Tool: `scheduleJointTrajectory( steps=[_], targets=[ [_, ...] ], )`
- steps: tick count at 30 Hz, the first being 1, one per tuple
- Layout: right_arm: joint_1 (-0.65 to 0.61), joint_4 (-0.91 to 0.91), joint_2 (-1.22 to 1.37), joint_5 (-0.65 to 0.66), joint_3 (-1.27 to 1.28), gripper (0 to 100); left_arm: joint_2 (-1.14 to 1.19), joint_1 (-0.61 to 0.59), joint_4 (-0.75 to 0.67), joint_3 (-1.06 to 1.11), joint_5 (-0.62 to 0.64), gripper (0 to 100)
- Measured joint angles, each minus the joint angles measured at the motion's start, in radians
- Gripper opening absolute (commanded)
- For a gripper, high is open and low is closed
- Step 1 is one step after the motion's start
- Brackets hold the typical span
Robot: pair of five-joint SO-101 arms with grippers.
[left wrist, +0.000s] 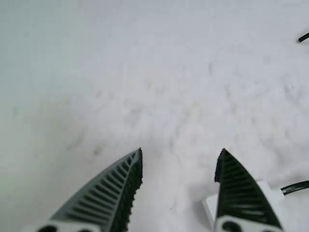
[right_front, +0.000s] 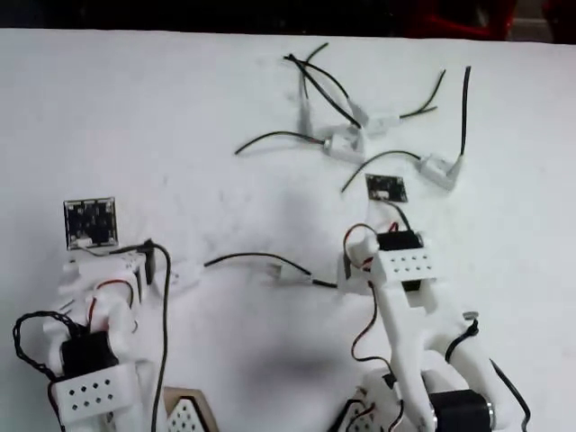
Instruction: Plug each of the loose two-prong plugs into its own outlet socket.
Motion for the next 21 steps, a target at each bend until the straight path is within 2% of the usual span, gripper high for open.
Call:
scheduleJointTrajectory(
  steps=[4, 10, 12, 16, 21],
  targets=[
    [0.031, -0.049, 0.021, 0.000, 0.000, 20.5, 0.000, 0.000, 0.000, 0.000, 0.000, 25],
    [0.068, -0.143, 0.184, -0.003, -0.005, 20.3, 0.000, 0.000, 0.000, 0.000, 0.000, 25],
    [0.081, -0.149, 0.207, -0.003, -0.008, 16.4, 0.000, 0.000, 0.000, 0.000, 0.000, 25],
    [0.097, -0.133, 0.222, -0.005, -0.018, 1.3, 0.000, 0.000, 0.000, 0.000, 0.000, 25],
    [0.101, -0.133, 0.199, -0.003, -0.017, 1.7, 0.000, 0.000, 0.000, 0.000, 0.000, 25]
  ],
)
